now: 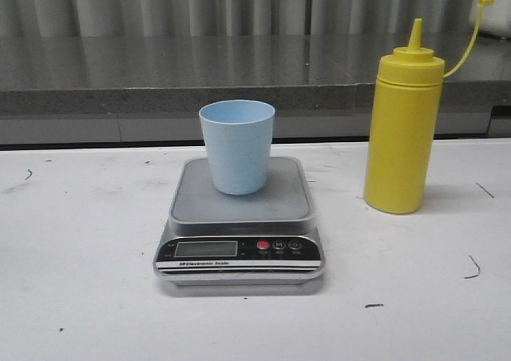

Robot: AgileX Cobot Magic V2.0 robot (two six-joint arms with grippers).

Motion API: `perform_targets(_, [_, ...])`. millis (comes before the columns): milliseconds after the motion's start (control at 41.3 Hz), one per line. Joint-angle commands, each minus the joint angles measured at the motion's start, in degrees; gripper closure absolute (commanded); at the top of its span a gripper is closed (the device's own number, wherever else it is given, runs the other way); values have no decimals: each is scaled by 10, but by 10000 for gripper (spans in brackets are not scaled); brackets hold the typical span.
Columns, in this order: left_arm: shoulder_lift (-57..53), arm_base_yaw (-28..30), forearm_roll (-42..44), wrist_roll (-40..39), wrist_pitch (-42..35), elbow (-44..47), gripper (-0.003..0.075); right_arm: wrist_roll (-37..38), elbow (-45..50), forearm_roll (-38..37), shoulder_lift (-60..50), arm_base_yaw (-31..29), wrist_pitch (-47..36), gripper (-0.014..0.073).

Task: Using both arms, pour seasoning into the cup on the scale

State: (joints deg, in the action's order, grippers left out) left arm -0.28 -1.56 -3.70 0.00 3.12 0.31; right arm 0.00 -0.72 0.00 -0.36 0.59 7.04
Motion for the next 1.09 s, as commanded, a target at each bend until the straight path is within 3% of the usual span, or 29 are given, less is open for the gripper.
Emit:
perform_targets(0, [-10, -2, -1, -9, -44, 13, 740, -6, 4, -5, -11, -3, -64, 710])
perform_targets(387, [-9, -2, -1, -9, -44, 13, 740, -6, 19, -5, -12, 25, -70, 710])
perform_targets(1065, [-9, -2, -1, -9, -44, 13, 740, -6, 19, -5, -12, 17, -70, 710])
